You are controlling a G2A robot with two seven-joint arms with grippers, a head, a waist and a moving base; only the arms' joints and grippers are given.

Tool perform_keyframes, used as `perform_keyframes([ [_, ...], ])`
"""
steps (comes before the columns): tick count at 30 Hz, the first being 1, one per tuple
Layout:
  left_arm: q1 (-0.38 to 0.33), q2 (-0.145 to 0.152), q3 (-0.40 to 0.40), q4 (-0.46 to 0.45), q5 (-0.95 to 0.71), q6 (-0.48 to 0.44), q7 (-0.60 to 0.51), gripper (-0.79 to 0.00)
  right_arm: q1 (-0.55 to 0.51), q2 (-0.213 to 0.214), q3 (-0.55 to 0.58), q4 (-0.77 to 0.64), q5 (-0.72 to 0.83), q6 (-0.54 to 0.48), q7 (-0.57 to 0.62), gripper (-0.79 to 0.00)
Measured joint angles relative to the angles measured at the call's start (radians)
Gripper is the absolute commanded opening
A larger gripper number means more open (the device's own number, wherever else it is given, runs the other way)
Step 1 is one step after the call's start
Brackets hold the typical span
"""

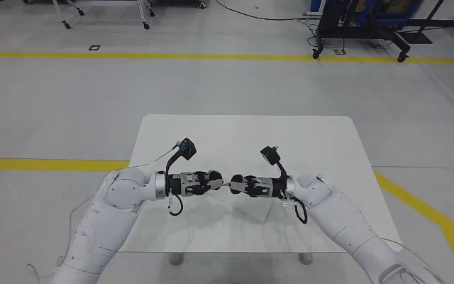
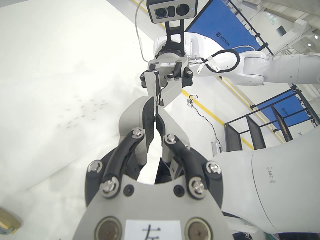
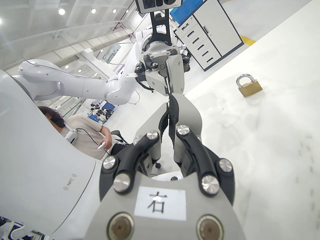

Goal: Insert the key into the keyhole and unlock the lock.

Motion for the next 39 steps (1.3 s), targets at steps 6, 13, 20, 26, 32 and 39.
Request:
perform_keyframes([
  [6, 0.004, 0.011, -0.04, 0.03, -0.057, 0.006, 0.024, 0.0, 0.002, 0.008, 0.019, 0.012, -0.007, -0.016, -0.028, -0.785],
  [13, 0.09, 0.055, -0.253, -0.059, 0.198, 0.034, 0.134, 0.0, -0.073, 0.042, 0.162, -0.044, -0.157, -0.016, -0.161, -0.785],
  [20, 0.312, 0.077, -0.323, -0.265, 0.813, 0.109, 0.28, 0.0, -0.214, 0.076, 0.335, -0.198, -0.327, -0.016, -0.316, -0.785],
  [26, 0.3, 0.067, -0.22, -0.192, 0.989, 0.162, 0.349, 0.0, -0.273, 0.082, 0.384, -0.259, -0.376, -0.016, -0.379, -0.785],
  [32, 0.204, 0.044, -0.092, -0.077, 1.067, 0.236, 0.415, -0.299, -0.271, 0.082, 0.383, -0.258, -0.375, -0.016, -0.377, -0.785],
  [39, 0.152, 0.031, -0.034, -0.018, 1.101, 0.285, 0.406, -0.471, -0.271, 0.082, 0.383, -0.258, -0.375, -0.016, -0.377, -0.785],
])
